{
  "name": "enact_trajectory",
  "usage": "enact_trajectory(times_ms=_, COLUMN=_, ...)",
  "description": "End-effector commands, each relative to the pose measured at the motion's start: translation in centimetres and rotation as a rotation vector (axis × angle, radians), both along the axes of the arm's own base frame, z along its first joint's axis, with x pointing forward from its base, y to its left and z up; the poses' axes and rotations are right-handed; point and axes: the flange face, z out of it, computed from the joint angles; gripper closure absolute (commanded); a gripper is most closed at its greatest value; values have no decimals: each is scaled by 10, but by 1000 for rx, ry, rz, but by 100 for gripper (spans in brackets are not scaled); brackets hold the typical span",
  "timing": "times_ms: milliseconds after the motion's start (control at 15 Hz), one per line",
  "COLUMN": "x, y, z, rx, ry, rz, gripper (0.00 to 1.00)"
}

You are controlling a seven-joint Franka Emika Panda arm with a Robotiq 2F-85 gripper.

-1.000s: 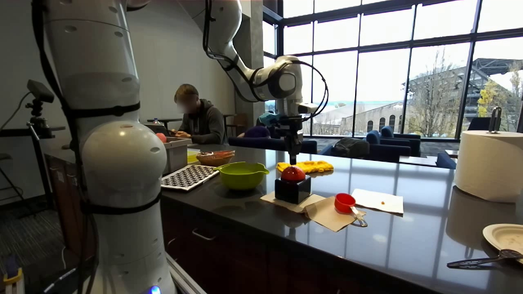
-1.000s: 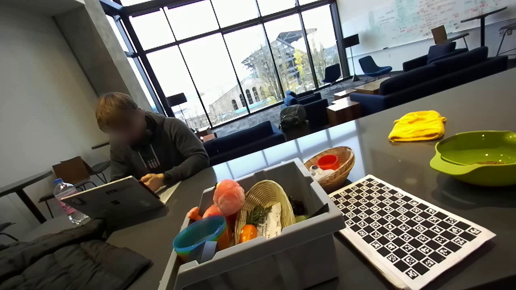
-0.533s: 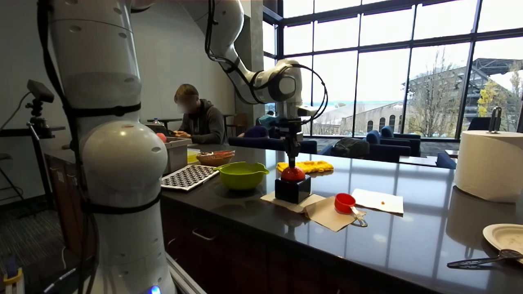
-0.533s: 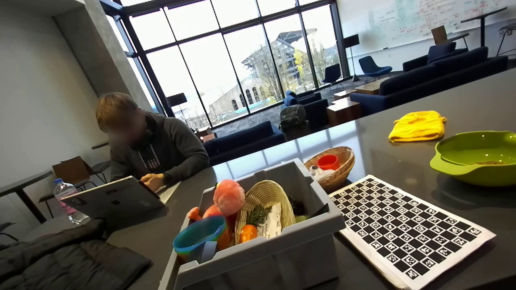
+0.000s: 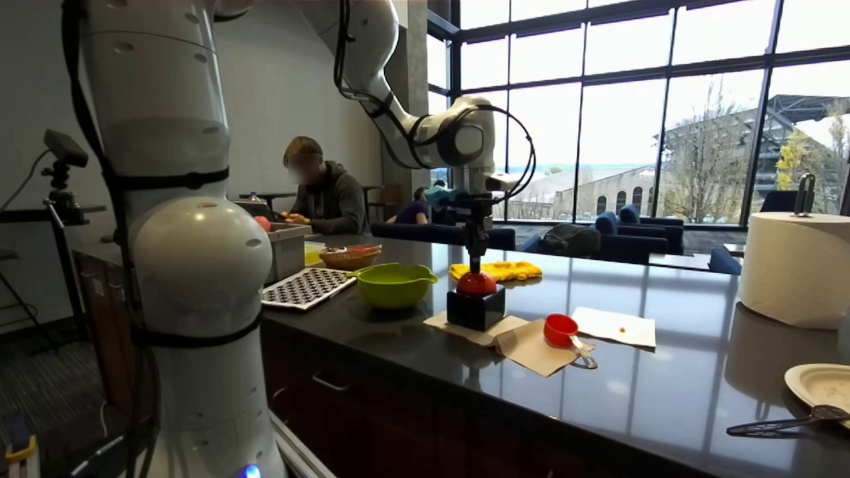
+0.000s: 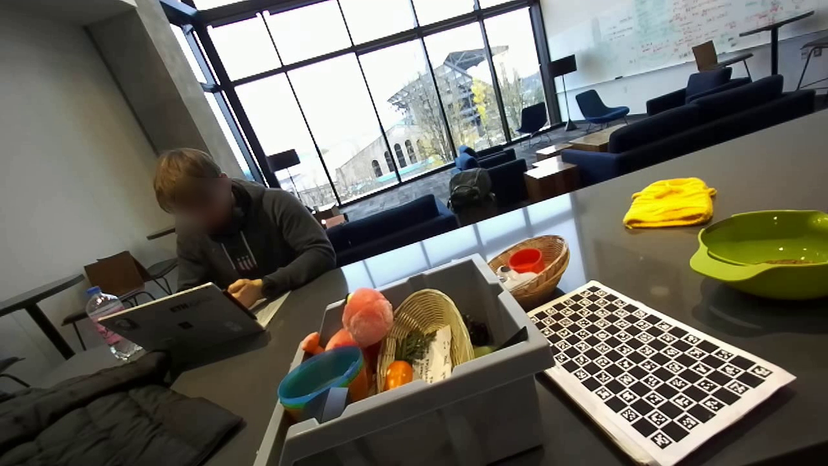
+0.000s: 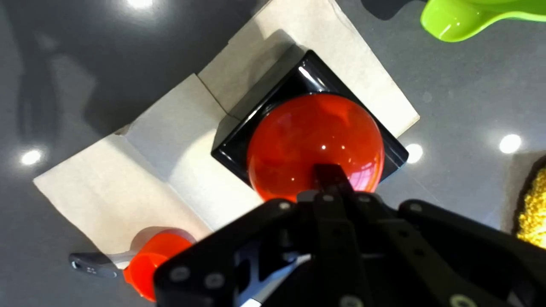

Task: Press the orange button.

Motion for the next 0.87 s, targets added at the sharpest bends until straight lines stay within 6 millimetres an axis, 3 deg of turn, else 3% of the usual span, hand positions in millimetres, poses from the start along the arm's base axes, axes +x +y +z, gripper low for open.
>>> enact_trajectory(times_ms=0, x=-1, y=-3, z=-32, rx=38, ry=44, rz=5, gripper=100)
enact_trajectory(times_ms=333, x=-1, y=-4, z=-18, rx=43, ry=13, rz=24, gripper=100)
enact_trajectory(times_ms=667, x=-5, y=8, z=18, rx=-21, ry=-59, rz=86, gripper=100)
enact_trajectory(times_ms=733, x=-6, y=12, z=22, rx=-31, ry=-68, rz=108, gripper=78)
enact_trajectory(times_ms=800, x=-7, y=16, z=26, rx=-40, ry=-81, rz=122, gripper=73)
